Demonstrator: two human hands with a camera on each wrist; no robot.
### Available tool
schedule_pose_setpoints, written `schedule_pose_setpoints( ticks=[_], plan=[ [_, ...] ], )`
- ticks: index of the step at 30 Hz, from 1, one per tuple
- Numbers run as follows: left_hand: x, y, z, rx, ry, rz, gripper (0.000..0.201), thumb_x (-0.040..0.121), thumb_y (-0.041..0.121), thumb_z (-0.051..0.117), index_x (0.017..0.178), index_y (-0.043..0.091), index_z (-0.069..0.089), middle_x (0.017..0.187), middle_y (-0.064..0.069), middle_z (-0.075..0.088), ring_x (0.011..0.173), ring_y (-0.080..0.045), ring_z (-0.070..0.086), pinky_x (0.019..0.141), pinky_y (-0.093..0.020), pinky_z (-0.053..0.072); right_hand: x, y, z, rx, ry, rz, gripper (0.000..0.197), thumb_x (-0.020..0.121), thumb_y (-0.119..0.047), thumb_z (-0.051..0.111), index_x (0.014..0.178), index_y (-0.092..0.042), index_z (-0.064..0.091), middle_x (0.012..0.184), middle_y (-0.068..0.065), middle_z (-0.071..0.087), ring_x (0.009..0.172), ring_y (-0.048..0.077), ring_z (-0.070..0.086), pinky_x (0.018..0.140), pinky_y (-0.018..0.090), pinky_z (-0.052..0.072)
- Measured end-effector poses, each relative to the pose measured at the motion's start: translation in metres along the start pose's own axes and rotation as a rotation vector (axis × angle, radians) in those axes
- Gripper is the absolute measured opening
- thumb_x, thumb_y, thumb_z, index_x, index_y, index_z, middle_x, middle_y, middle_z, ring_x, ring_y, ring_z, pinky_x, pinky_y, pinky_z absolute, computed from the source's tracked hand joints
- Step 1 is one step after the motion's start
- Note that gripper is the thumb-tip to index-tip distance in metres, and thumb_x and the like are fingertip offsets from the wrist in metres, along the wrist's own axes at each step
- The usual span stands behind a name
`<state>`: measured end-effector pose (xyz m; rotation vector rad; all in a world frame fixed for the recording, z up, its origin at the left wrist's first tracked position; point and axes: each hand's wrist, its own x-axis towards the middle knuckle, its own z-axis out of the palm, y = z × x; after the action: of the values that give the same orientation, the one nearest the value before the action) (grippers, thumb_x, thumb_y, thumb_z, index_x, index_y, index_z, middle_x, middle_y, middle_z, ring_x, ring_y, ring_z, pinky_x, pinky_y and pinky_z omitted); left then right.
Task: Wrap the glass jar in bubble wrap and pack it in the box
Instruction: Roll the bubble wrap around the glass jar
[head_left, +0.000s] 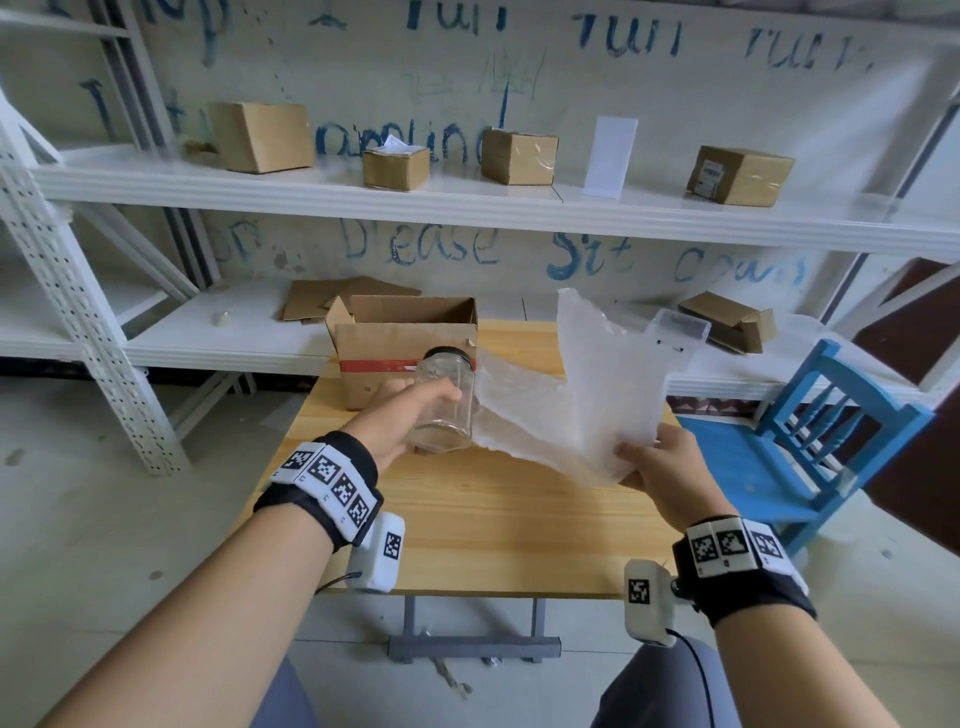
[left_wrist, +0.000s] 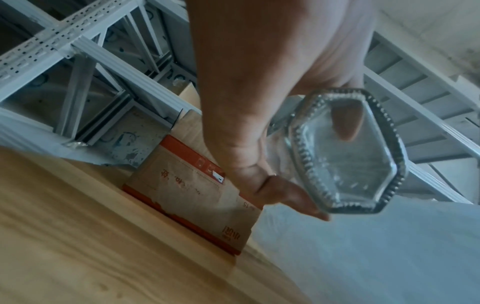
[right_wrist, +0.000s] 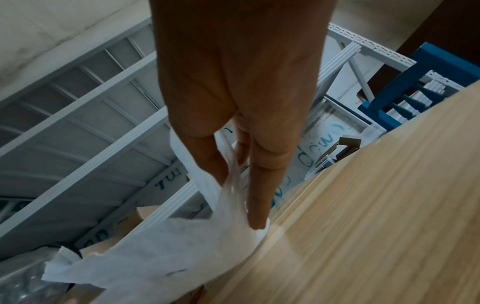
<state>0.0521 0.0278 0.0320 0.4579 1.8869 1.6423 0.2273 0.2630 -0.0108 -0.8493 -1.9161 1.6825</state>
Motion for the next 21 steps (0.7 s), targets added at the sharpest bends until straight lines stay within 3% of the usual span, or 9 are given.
schedule_pose_setpoints(
  ticks=[3, 5, 7, 9, 11, 14, 16, 19, 21],
  plan=[
    [0.002, 0.0, -0.001, -0.02, 0.033, 0.042, 0.031, 0.085, 0.026, 0.073, 0.111, 0.008, 0.07, 0.115, -0.027, 0.073, 0.091, -0.033, 0.074, 0.077, -0.038, 0.058, -0.004, 0.0, 0.004, 0.035, -0.097, 0.061, 0.017, 0.089, 0.012, 0.052, 0.101, 0.009, 0.064, 0.104, 0.026, 0.069, 0.089, 0.037, 0.068, 0.073, 0.044, 0.061],
    [0.002, 0.001, 0.0, -0.014, 0.073, 0.057, 0.045, 0.077, 0.033, 0.078, 0.112, 0.006, 0.069, 0.115, -0.026, 0.073, 0.101, -0.04, 0.073, 0.085, -0.044, 0.058, -0.008, -0.001, 0.006, 0.073, -0.154, 0.086, 0.021, 0.088, 0.013, 0.05, 0.103, 0.006, 0.064, 0.105, 0.022, 0.068, 0.091, 0.038, 0.067, 0.077, 0.05, 0.06],
    [0.001, 0.002, 0.001, -0.024, 0.112, 0.074, 0.065, 0.063, 0.041, 0.081, 0.114, 0.002, 0.07, 0.114, -0.026, 0.073, 0.106, -0.041, 0.07, 0.099, -0.053, 0.054, -0.011, -0.001, 0.007, 0.132, -0.204, 0.096, 0.025, 0.08, 0.009, 0.054, 0.103, 0.004, 0.063, 0.109, 0.025, 0.066, 0.094, 0.041, 0.065, 0.076, 0.053, 0.06],
    [0.003, 0.002, 0.0, -0.029, 0.129, 0.096, 0.069, 0.058, 0.045, 0.082, 0.111, 0.002, 0.072, 0.11, -0.024, 0.075, 0.107, -0.039, 0.07, 0.104, -0.059, 0.048, -0.014, 0.001, 0.006, 0.245, -0.23, 0.121, 0.042, 0.068, 0.001, 0.054, 0.109, 0.001, 0.061, 0.113, 0.026, 0.064, 0.097, 0.043, 0.063, 0.073, 0.05, 0.059],
    [0.001, 0.005, -0.001, -0.016, 0.138, 0.098, 0.055, 0.063, 0.041, 0.083, 0.104, 0.006, 0.073, 0.108, -0.022, 0.076, 0.106, -0.039, 0.071, 0.103, -0.059, 0.05, -0.016, 0.003, 0.005, 0.36, -0.263, 0.114, 0.048, 0.07, 0.001, 0.05, 0.116, -0.003, 0.061, 0.116, 0.024, 0.063, 0.101, 0.044, 0.062, 0.079, 0.056, 0.057],
    [-0.002, 0.008, -0.003, 0.023, 0.139, 0.111, 0.021, 0.078, 0.027, 0.08, 0.092, 0.015, 0.069, 0.11, -0.024, 0.074, 0.105, -0.038, 0.07, 0.101, -0.056, 0.052, -0.02, 0.0, 0.007, 0.531, -0.308, 0.055, 0.049, 0.084, 0.008, 0.033, 0.122, -0.007, 0.061, 0.113, 0.018, 0.068, 0.103, 0.04, 0.065, 0.082, 0.057, 0.057],
    [-0.003, 0.009, -0.004, 0.047, 0.145, 0.123, 0.013, 0.082, 0.022, 0.077, 0.087, 0.015, 0.067, 0.105, -0.023, 0.074, 0.104, -0.036, 0.07, 0.099, -0.051, 0.053, -0.022, -0.002, 0.009, 0.635, -0.322, 0.022, 0.053, 0.085, 0.01, 0.026, 0.122, -0.007, 0.06, 0.108, 0.014, 0.072, 0.102, 0.037, 0.068, 0.085, 0.059, 0.056],
    [-0.001, 0.009, -0.007, 0.084, 0.183, 0.102, 0.033, 0.076, 0.024, 0.08, 0.1, 0.003, 0.071, 0.103, -0.02, 0.073, 0.102, -0.034, 0.069, 0.089, -0.048, 0.057, -0.024, -0.006, 0.011, 0.713, -0.332, -0.018, 0.053, 0.08, 0.004, 0.029, 0.121, -0.005, 0.061, 0.11, 0.017, 0.068, 0.106, 0.04, 0.063, 0.093, 0.061, 0.048],
    [0.002, 0.01, -0.012, 0.101, 0.206, 0.077, 0.043, 0.072, 0.026, 0.08, 0.106, 0.001, 0.073, 0.101, -0.016, 0.073, 0.101, -0.034, 0.068, 0.074, -0.038, 0.055, -0.025, -0.006, 0.012, 0.727, -0.355, -0.027, 0.056, 0.072, -0.002, 0.035, 0.12, -0.006, 0.063, 0.112, 0.019, 0.064, 0.107, 0.042, 0.059, 0.091, 0.061, 0.047]
  ],
)
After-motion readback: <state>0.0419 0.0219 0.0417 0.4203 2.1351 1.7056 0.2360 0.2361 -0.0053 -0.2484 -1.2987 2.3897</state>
